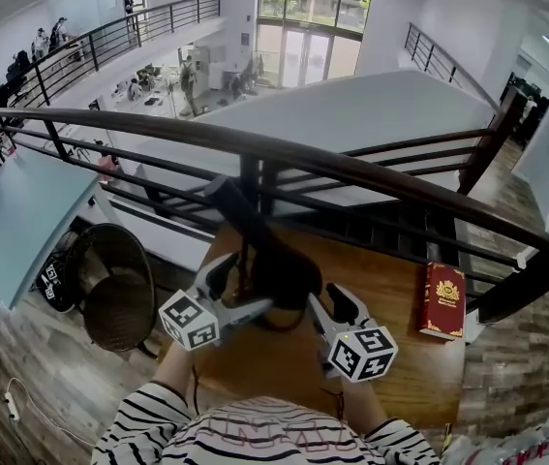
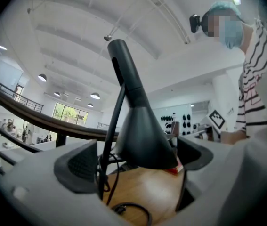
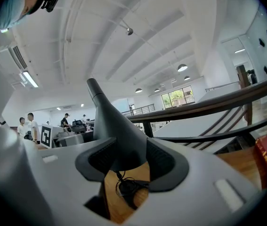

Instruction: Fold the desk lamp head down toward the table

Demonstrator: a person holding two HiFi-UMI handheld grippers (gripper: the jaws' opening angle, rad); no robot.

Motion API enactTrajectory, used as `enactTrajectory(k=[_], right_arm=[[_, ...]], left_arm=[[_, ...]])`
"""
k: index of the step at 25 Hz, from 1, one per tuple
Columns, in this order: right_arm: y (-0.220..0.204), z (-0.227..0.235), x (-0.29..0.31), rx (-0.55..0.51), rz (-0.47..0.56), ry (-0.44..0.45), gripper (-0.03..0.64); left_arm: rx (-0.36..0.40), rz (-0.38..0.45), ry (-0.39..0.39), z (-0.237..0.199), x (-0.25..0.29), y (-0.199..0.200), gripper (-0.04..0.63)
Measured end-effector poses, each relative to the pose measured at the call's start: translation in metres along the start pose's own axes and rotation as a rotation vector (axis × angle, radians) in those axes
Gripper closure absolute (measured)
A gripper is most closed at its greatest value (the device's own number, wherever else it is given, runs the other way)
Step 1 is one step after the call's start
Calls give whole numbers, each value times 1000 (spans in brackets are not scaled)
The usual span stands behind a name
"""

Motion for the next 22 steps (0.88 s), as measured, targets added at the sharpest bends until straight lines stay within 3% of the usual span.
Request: enactTrajectory(k=[11, 22], right_arm=[[-19, -34, -24, 32, -11, -24, 424], [-40, -64, -53, 44, -25, -76, 459]], left_arm=[[11, -11, 51, 25, -45, -8, 77], [9, 8, 106, 47, -97, -10, 159]])
Point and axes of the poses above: the fingertips, and each gripper's own axes: x forward along the fingers, z to its right, y out of its top, the point moved 3 cm from there along -x, backward along the fingers, and after that the axes turned 4 degrees about -x, right-handed, at the moved point
